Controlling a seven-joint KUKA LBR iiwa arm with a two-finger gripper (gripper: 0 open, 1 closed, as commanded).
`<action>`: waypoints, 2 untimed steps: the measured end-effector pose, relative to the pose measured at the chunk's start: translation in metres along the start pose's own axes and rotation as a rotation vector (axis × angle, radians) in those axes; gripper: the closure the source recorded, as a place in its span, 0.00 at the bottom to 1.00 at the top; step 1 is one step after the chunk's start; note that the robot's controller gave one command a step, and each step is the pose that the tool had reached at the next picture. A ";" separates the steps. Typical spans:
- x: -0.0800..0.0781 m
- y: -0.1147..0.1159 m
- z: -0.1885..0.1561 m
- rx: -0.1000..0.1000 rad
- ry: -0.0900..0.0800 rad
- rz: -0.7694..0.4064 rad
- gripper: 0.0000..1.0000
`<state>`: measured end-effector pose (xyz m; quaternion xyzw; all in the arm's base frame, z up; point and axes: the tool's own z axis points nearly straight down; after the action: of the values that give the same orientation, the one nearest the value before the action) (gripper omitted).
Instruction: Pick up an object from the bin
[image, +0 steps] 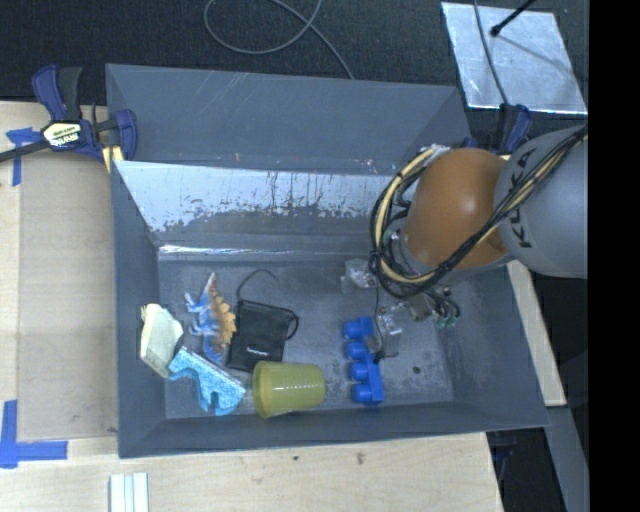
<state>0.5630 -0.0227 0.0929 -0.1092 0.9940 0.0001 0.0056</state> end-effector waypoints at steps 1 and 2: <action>0.017 -0.015 0.003 0.002 0.007 -0.107 0.00; 0.016 0.019 0.021 0.001 -0.006 -0.392 1.00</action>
Offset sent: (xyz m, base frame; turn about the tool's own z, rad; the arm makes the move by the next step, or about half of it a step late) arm -0.0210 0.0154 -0.0226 -0.3922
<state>0.5437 -0.0072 0.0715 -0.3005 0.9537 -0.0014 0.0085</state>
